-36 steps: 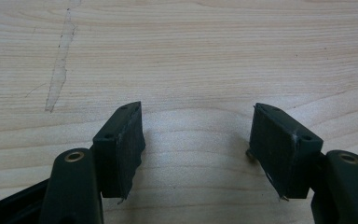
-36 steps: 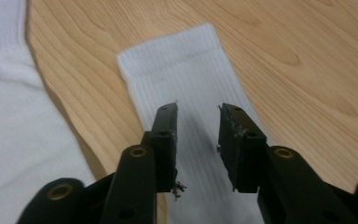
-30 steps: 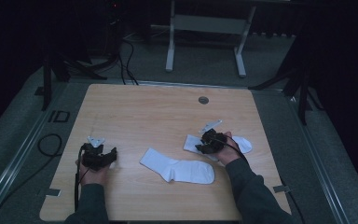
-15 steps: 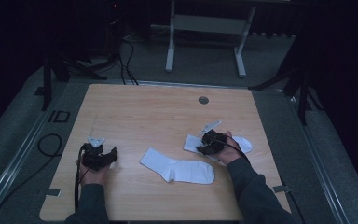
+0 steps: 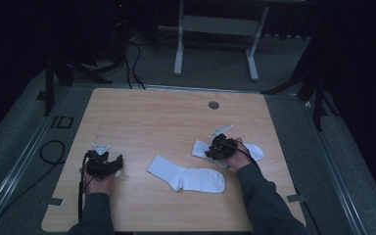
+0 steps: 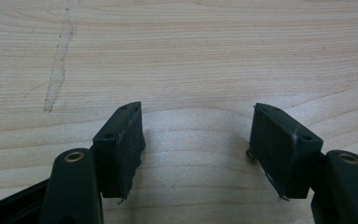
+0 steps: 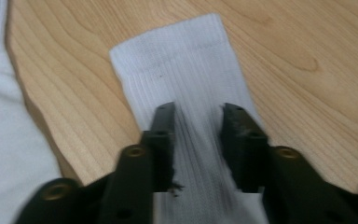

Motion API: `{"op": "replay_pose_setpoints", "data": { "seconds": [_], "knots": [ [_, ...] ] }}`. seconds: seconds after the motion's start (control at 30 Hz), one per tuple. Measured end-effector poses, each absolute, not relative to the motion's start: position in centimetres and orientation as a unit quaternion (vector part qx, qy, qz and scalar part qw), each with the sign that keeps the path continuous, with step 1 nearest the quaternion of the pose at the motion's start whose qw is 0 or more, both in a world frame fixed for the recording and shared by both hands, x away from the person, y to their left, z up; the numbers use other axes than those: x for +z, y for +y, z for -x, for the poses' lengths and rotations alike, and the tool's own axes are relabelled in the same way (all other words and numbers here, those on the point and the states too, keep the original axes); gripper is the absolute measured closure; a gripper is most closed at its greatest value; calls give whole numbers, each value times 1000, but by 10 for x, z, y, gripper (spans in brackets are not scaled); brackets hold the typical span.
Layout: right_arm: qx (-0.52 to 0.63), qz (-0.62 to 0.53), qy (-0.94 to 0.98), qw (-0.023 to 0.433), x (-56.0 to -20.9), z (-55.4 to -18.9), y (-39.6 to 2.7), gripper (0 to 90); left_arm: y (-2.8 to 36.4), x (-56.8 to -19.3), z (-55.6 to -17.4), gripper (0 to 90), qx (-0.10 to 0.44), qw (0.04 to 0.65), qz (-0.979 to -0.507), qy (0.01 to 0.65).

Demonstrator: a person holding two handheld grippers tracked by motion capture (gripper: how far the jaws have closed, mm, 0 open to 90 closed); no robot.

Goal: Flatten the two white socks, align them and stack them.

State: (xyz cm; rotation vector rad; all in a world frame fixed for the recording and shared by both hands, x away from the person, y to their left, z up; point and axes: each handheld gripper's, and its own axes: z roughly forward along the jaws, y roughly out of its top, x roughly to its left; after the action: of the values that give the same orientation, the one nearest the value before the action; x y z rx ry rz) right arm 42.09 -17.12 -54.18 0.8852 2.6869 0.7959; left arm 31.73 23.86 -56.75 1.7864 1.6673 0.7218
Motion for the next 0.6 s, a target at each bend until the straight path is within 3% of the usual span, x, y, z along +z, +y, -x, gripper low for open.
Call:
{"op": "replay_pose_setpoints", "data": {
  "seconds": [0.03,0.1,0.3,0.6],
  "knots": [
    [266,-305,908,105,-542,-421,-169,811,239,-568,-317,351,271,293,-670,626],
    [261,-304,909,110,-541,-421,-166,828,239,-567,-317,351,271,293,-670,626],
    [267,-313,904,116,-535,-420,-162,842,239,-567,-317,351,271,293,-670,626],
    [315,-293,894,127,-494,-406,-158,841,239,-568,-317,351,271,293,-670,626]
  ]
}}
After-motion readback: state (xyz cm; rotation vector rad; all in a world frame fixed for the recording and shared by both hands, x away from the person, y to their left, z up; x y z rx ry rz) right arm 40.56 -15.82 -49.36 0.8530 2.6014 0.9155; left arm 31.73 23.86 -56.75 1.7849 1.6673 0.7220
